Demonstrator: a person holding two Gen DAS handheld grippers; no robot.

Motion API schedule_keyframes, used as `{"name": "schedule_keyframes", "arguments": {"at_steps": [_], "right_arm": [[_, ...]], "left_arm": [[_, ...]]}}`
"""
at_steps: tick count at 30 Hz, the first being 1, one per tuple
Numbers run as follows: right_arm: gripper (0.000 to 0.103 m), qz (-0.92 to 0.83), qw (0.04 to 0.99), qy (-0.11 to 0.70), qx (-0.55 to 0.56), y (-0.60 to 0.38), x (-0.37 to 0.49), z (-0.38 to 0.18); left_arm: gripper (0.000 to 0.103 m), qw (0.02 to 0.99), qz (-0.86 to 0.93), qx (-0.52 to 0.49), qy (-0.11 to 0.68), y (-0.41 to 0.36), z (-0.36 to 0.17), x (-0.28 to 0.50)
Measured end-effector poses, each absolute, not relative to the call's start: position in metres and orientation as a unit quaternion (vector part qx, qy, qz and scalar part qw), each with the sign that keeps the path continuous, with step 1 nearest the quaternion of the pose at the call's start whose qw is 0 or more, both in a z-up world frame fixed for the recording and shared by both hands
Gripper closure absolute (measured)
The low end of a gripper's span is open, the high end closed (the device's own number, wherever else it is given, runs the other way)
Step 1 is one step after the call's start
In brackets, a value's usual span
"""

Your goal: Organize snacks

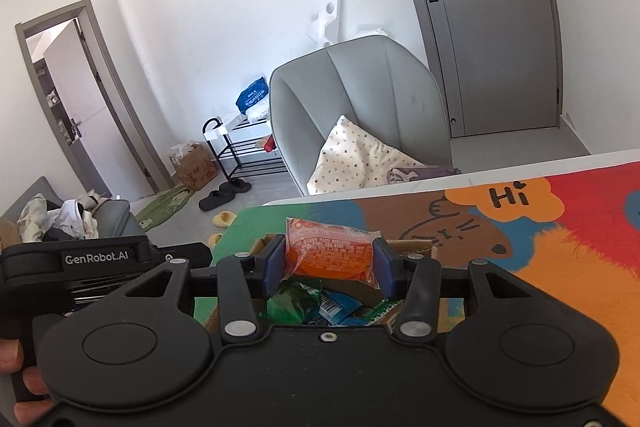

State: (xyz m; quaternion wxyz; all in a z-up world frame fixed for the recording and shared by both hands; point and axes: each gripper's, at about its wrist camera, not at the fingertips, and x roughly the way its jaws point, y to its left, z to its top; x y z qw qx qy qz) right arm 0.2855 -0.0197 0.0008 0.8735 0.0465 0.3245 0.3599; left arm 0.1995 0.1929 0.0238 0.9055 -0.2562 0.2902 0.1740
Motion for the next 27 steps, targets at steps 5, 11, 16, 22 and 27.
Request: {"name": "schedule_keyframes", "arguments": {"at_steps": [5, 11, 16, 22, 27], "right_arm": [[0.020, 0.359, 0.875, 0.321, 0.059, -0.015, 0.283, 0.000], [0.017, 0.335, 0.879, 0.330, 0.075, -0.034, 0.276, 0.003], [0.011, 0.321, 0.884, 0.331, 0.075, -0.053, 0.264, 0.006], [0.006, 0.305, 0.888, 0.336, 0.080, -0.075, 0.252, 0.007], [0.000, 0.296, 0.891, 0.336, 0.078, -0.092, 0.238, 0.010]], "left_arm": [[0.035, 0.903, 0.189, -0.257, 0.287, 0.199, 0.024, 0.191], [0.012, 0.906, 0.194, -0.246, 0.286, 0.193, 0.025, 0.183], [0.008, 0.908, 0.185, -0.234, 0.295, 0.181, 0.026, 0.179], [0.005, 0.913, 0.174, -0.206, 0.306, 0.161, 0.027, 0.170], [0.003, 0.915, 0.159, -0.187, 0.320, 0.143, 0.027, 0.163]]}}
